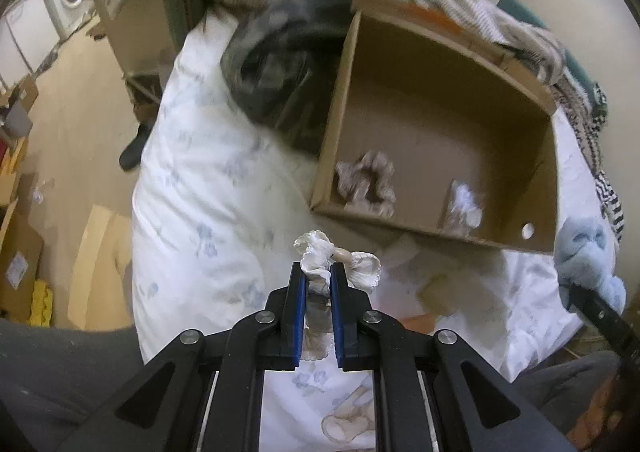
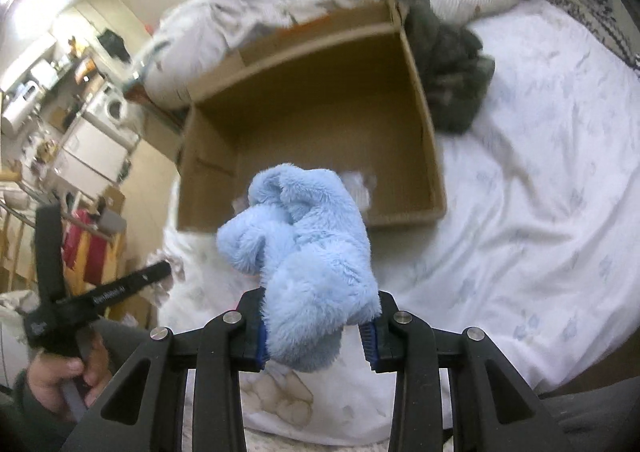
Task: Organize soft objects
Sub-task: 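Carry the white cloth and the blue plush over the box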
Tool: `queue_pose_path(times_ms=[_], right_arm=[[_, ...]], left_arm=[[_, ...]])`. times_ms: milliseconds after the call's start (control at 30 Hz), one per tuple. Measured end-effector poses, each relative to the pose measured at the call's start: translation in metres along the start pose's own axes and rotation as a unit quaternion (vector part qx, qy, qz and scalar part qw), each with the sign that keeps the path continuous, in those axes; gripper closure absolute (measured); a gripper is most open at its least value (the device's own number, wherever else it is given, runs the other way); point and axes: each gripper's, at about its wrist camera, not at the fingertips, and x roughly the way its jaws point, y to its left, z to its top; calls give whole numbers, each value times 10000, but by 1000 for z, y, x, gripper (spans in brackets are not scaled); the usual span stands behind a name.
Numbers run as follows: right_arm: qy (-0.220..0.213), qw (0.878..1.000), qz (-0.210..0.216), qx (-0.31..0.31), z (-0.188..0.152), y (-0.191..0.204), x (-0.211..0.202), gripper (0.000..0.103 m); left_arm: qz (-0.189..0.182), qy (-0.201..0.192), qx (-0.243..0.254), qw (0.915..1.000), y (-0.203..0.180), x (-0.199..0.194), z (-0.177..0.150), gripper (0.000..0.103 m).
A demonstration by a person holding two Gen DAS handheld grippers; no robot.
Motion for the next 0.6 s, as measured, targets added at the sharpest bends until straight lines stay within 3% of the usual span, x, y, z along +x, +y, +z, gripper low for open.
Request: queue_pose_path(times_ms=[167,600], right_arm=[[-57,9999,69,-46,15,-2,-11,66],[-95,9990,20,-426,58,20,12,66]], left_arm=[[-70,-213,118,9997,-10,-16,15,92],[-209,-433,418,9980,-42,-26,66,92]])
